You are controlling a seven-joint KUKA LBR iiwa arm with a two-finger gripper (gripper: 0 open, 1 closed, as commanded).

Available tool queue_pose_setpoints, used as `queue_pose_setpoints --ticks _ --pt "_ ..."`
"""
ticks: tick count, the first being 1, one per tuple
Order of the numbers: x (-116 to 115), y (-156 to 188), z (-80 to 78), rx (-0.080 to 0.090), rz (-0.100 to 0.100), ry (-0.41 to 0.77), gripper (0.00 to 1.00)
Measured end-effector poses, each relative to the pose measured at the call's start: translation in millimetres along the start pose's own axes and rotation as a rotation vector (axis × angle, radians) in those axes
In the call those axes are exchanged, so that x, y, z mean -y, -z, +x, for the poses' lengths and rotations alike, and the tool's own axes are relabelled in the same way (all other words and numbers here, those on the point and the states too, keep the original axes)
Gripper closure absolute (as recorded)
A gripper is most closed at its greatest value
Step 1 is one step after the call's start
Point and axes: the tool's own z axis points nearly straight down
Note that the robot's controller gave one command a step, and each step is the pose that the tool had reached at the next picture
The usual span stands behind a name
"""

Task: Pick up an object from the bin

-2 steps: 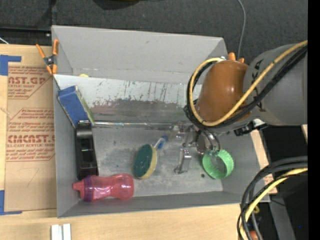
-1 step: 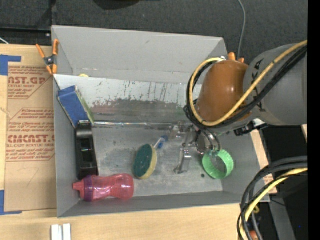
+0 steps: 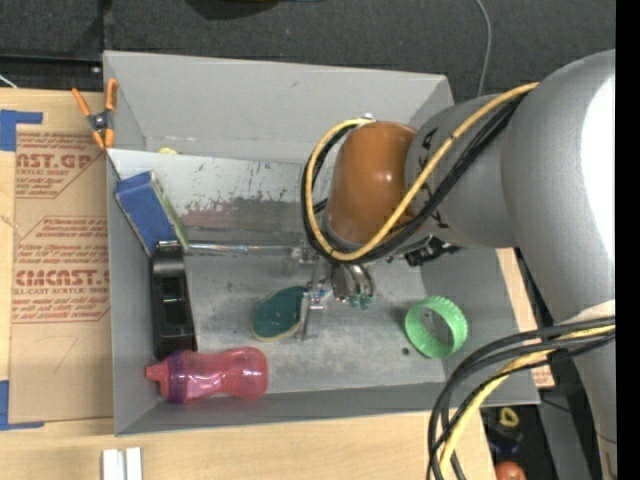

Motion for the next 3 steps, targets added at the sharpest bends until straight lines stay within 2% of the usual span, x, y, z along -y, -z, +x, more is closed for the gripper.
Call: queue_pose_setpoints --ticks 1,2,3 --pt "22 -22 33.5 0.005 0.004 -0.034 1.00" --pt "22 -22 33.7 0.004 0.004 -0.034 1.00" --pt "17 78 28.1 0.012 0.002 -0.064 0.00"
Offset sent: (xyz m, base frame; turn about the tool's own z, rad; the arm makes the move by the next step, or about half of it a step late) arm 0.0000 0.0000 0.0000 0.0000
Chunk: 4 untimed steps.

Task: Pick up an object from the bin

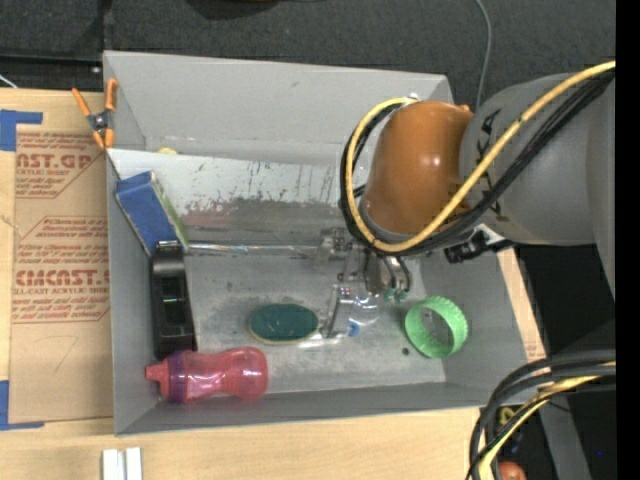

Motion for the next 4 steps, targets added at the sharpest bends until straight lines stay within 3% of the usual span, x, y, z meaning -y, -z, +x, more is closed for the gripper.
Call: queue_pose_setpoints --ticks 1,2,3,4 --pt "0 -3 1.5 -0.006 0.002 0.000 0.00" --pt "-61 -86 -2.4 0.004 -0.001 0.004 1.00" --pt "-61 -86 -2.5 0.005 -0.001 0.004 1.00" --pt "-59 28 -18.0 -0.001 -0.001 0.004 1.00"
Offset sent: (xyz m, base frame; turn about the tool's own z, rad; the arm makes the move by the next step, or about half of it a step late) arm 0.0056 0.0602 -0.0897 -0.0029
